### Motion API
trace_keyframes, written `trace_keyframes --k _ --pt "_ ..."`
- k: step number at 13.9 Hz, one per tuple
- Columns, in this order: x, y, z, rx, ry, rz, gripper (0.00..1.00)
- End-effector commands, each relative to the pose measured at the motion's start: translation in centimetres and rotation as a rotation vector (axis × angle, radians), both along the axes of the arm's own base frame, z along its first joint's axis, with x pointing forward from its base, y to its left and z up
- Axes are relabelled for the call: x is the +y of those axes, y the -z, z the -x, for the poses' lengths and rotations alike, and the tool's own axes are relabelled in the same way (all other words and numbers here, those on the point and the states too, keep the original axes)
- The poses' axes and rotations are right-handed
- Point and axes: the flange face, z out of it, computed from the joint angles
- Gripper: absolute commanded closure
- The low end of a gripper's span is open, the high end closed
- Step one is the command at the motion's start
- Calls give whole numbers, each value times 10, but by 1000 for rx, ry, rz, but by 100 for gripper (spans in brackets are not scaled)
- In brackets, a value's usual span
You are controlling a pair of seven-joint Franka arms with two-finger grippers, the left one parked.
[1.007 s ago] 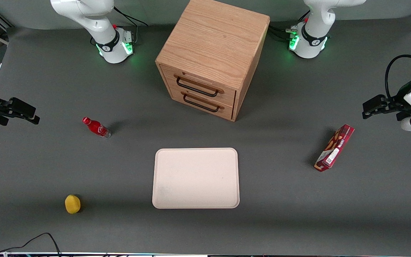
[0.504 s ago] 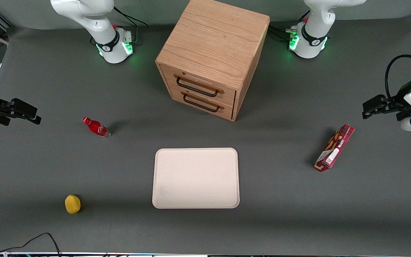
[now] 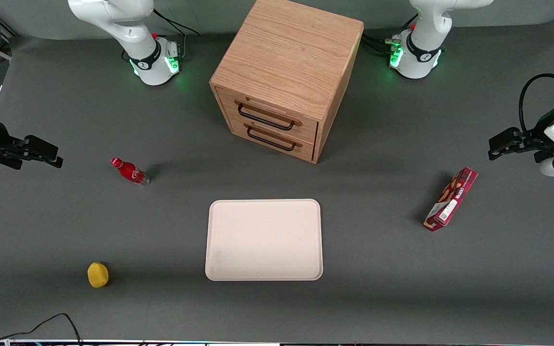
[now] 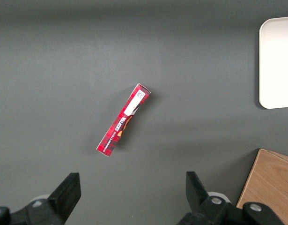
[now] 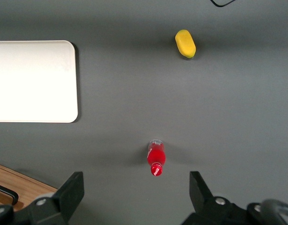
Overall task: Place coke bottle on tray
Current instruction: 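Move the open right gripper down over the red Coca-Cola bottle's cap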
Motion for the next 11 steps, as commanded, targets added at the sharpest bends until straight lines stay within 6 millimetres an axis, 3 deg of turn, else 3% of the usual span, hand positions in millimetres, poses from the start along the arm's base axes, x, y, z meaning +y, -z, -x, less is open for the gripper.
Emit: trace_keyframes --k 1,6,9,11 --pt "0 -2 2 -5 -24 -8 0" --pt "1 8 10 -11 -24 -8 0" --pt "2 59 47 -66 -19 -7 0" --pt "20 90 71 -60 -51 -2 0"
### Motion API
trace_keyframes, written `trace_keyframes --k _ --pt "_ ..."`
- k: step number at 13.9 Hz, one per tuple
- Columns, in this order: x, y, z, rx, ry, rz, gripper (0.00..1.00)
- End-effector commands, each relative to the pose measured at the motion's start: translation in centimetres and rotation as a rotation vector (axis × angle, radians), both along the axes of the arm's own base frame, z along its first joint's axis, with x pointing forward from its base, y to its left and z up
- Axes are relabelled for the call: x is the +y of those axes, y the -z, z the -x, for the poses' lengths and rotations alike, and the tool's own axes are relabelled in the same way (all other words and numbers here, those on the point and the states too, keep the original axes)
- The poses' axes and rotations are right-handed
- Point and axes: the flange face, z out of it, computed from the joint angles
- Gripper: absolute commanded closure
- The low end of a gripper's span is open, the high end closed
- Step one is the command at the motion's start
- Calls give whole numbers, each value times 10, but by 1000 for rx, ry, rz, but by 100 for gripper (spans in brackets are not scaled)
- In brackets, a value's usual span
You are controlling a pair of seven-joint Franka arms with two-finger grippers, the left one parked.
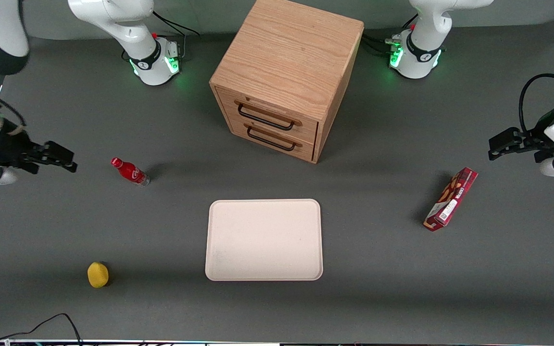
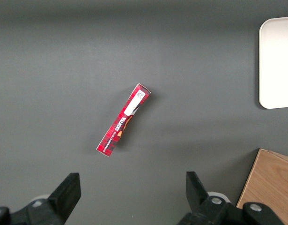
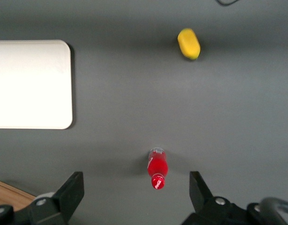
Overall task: Place coke bottle on tray
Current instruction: 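Move the open right gripper down over the red Coca-Cola bottle's cap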
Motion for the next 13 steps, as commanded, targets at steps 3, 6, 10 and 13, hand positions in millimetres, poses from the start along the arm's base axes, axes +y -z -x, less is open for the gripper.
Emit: trace_keyframes --k 3,6,10,13 --pt "16 68 62 28 -50 5 0" --pt "15 107 76 59 -95 17 0" --pt "14 135 87 67 -163 28 6" --pt "-4 151 94 52 -136 28 10"
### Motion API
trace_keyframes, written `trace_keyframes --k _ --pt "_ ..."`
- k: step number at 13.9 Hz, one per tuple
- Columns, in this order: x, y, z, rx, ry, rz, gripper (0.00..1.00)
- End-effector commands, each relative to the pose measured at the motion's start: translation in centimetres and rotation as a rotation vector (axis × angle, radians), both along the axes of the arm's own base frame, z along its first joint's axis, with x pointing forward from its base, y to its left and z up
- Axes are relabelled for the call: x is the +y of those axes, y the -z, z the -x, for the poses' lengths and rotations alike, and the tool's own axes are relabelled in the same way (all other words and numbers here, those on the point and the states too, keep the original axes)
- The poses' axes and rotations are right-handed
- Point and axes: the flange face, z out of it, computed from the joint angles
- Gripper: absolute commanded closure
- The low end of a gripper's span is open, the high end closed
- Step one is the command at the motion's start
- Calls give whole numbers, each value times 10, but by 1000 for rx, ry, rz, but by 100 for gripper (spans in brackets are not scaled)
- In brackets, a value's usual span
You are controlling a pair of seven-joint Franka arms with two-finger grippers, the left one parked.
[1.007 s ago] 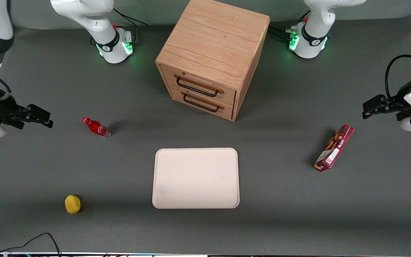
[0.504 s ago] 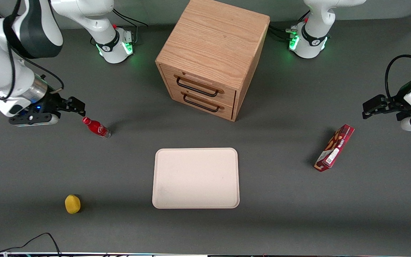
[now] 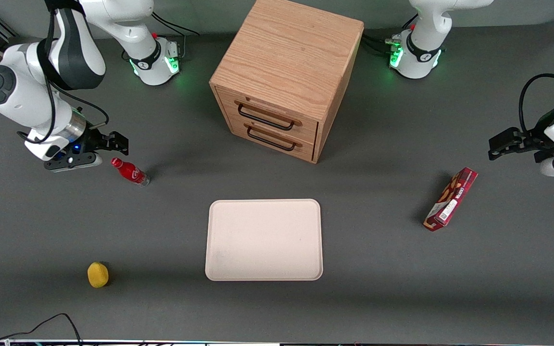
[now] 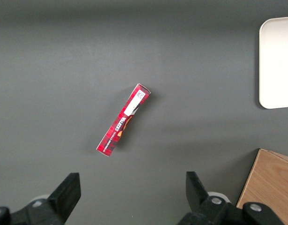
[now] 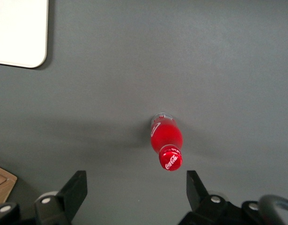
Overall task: Place coke bottle on tray
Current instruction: 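Move the open right gripper down over the red Coca-Cola bottle's cap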
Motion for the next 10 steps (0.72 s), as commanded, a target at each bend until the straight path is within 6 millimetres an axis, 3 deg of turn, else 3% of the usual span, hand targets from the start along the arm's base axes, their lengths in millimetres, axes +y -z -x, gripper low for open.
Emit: trace_keyframes --k 1,5,7,10 --pt "-20 10 14 -43 -27 6 11" --pt "-51 34 16 -54 -47 7 20" --pt "-52 47 21 -71 -42 7 28" --pt "-40 57 21 -69 -46 4 31"
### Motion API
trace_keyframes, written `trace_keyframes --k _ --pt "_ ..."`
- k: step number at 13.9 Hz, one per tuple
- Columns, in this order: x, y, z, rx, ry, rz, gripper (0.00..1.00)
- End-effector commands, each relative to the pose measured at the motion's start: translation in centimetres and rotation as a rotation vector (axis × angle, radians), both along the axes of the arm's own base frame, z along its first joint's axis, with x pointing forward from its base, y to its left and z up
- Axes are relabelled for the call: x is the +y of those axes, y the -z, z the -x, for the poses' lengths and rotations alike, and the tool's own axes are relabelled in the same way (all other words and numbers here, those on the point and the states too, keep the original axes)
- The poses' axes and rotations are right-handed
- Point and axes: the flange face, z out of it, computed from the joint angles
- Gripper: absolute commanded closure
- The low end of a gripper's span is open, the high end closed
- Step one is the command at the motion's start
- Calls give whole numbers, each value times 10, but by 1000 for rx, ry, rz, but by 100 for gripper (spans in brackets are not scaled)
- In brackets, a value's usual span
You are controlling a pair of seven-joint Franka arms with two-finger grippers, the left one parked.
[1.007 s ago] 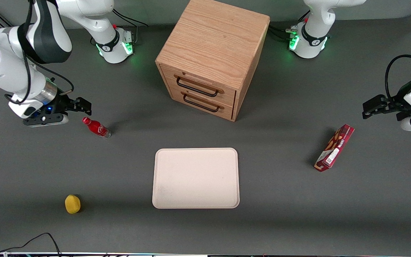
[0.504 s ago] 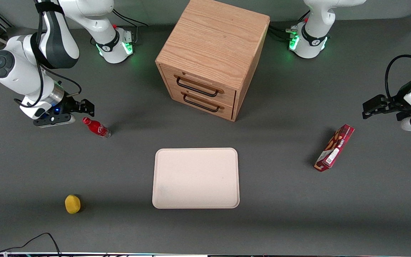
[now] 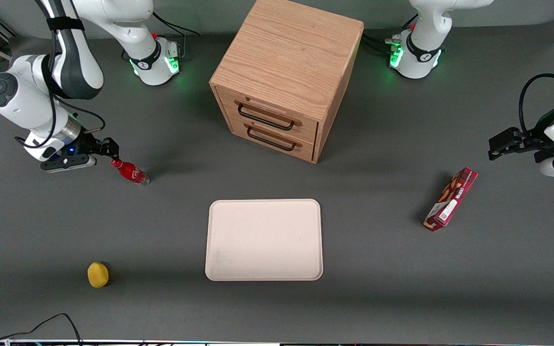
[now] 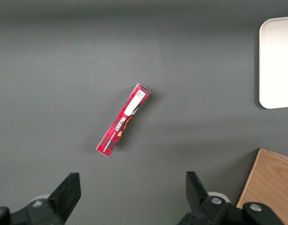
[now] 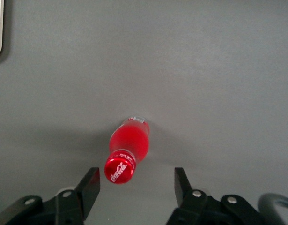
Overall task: Place coke bottle on tray
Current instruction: 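Close the right gripper on the bottle's cap end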
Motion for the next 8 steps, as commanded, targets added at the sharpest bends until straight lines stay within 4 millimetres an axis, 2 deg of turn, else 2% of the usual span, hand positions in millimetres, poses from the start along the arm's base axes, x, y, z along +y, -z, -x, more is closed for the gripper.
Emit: trace_keyframes --k 1,3,8 --pt "14 7 0 -15 -29 0 31" --pt "16 9 -1 -17 -26 -1 33" --pt "15 21 -4 -20 -24 -3 56"
